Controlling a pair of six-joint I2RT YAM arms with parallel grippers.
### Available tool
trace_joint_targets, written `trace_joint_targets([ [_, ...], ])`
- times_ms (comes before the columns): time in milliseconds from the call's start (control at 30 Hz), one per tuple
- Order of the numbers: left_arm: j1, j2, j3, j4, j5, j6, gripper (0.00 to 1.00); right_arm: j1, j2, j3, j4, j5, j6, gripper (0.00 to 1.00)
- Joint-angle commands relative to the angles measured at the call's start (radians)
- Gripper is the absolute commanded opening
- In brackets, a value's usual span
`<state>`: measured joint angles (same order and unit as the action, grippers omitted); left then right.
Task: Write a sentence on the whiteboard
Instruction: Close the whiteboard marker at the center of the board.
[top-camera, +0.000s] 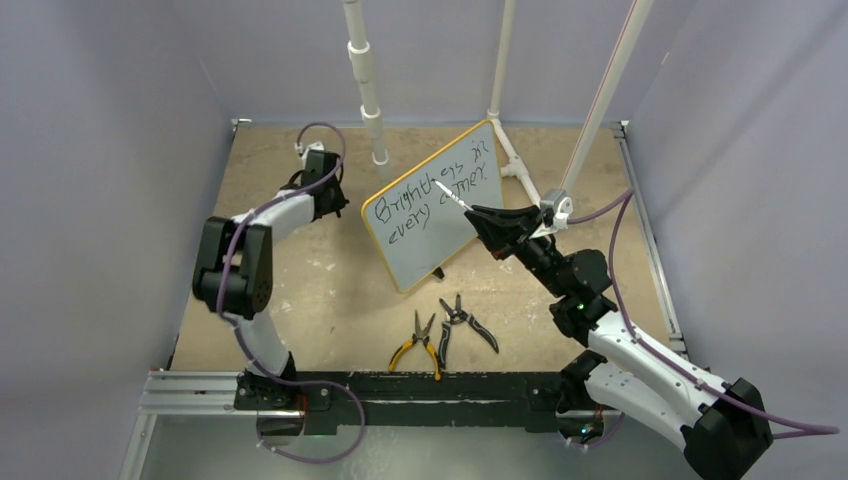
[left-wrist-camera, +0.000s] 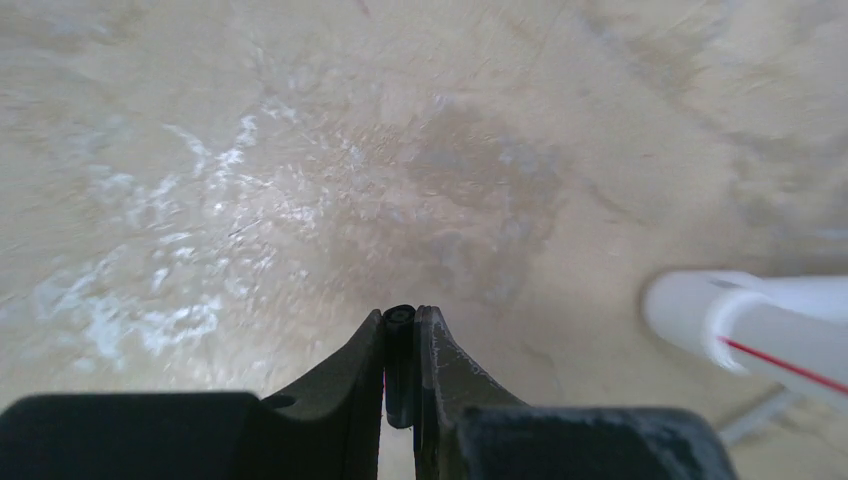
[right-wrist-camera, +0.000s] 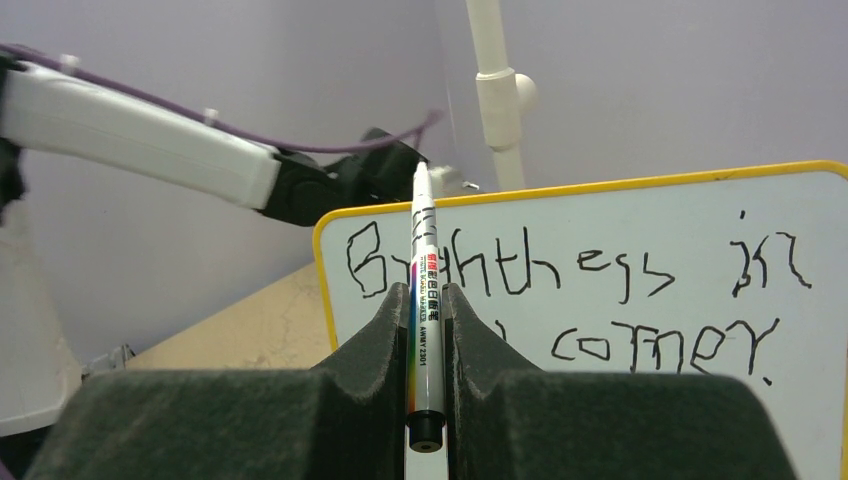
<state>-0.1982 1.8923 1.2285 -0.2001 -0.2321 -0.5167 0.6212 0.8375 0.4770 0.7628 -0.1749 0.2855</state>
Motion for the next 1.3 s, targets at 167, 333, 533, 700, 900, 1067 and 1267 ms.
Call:
trace_joint_targets([
  [167,0.002,-0.602,-0.343,0.351,-0.061,-0.248,0.0,0.003,0.041,0.039,0.089,-0.068,0.016,0.0],
  [333,-0.005,-0.831,-0.405,0.406,-0.015,-0.376,0.0,0.005,0.077,0.04,0.135,-0.119,0.039,0.0],
  [533,-0.065,-0.932,-0.409,0.471,0.067,-0.528,0.0,0.011,0.106,0.059,0.167,-0.145,0.069,0.0],
  [700,-0.239,-0.928,-0.423,0.581,0.017,-0.592,0.0,0.029,0.131,0.103,0.147,-0.135,0.089,0.0],
  [900,-0.29,-0.893,-0.431,0.68,0.043,-0.665,0.0,0.071,0.127,0.118,0.15,-0.095,0.108,0.0],
  [1067,-0.337,-0.864,-0.434,0.724,0.042,-0.686,0.0,0.094,0.156,0.143,0.129,-0.064,0.108,0.0],
  [1267,-0.374,-0.845,-0.437,0.744,0.033,-0.689,0.0,0.108,0.169,0.139,0.145,-0.027,0.119,0.0],
])
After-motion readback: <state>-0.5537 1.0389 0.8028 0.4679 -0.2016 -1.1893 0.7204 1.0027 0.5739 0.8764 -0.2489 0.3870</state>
